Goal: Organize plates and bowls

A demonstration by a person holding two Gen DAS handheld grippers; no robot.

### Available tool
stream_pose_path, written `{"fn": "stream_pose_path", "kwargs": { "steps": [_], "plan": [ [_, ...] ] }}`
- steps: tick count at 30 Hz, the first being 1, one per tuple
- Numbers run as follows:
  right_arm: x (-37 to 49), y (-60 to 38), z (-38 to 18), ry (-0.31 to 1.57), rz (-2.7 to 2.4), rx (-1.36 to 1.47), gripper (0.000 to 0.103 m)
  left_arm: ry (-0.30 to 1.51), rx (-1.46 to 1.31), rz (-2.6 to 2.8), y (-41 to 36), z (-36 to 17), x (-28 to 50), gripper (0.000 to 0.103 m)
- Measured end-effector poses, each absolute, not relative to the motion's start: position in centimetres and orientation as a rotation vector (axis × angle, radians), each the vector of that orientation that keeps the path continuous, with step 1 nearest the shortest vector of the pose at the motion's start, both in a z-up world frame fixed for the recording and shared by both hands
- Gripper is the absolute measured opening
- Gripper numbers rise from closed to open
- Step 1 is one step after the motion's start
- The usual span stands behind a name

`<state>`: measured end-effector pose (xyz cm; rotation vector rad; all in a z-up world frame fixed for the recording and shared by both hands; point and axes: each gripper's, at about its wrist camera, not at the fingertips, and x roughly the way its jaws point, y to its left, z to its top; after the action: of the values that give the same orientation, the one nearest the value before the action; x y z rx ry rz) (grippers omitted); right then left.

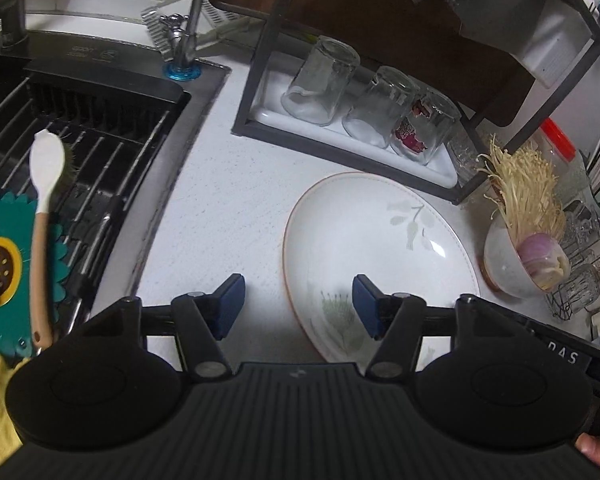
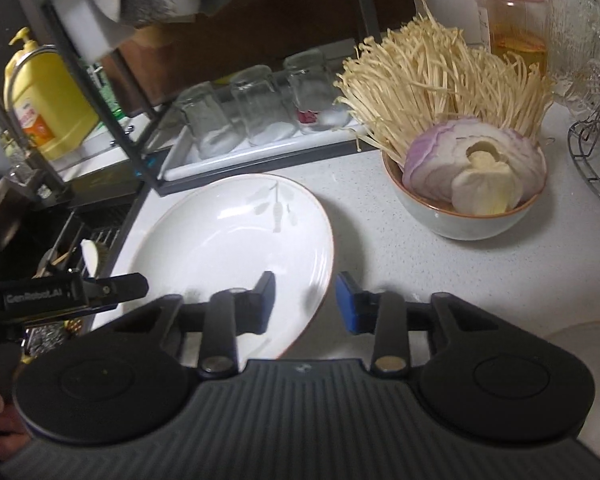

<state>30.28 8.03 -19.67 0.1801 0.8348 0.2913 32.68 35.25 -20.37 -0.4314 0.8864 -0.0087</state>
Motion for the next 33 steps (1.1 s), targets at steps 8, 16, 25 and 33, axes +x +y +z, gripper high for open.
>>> {"fn": "stream_pose_path", "kwargs": {
  "steps": [8, 16, 25, 33],
  "plan": [
    [33.0, 8.2, -20.8, 0.845, 0.278, 0.194, 0.023, 0.903, -0.469, -0.025, 36.1, -21.9, 35.0, 0.03],
    [34.4, 9.0, -21.4, 0.876, 0.277, 0.174, 0.019, 0.924, -0.457, -0.036, 36.2, -22.2, 36.7, 0.02],
    [33.3, 9.2, -20.3, 0.9, 0.325, 0.181, 0.019, 0.945, -0.451, -0.049, 37.1, -20.9, 36.1, 0.019],
    [30.9, 8.3, -17.2, 0.891, 0.336, 0.227, 0.019, 0.931, -0.484, -0.087, 37.4, -17.3, 33.7, 0.019]
  ]
}}
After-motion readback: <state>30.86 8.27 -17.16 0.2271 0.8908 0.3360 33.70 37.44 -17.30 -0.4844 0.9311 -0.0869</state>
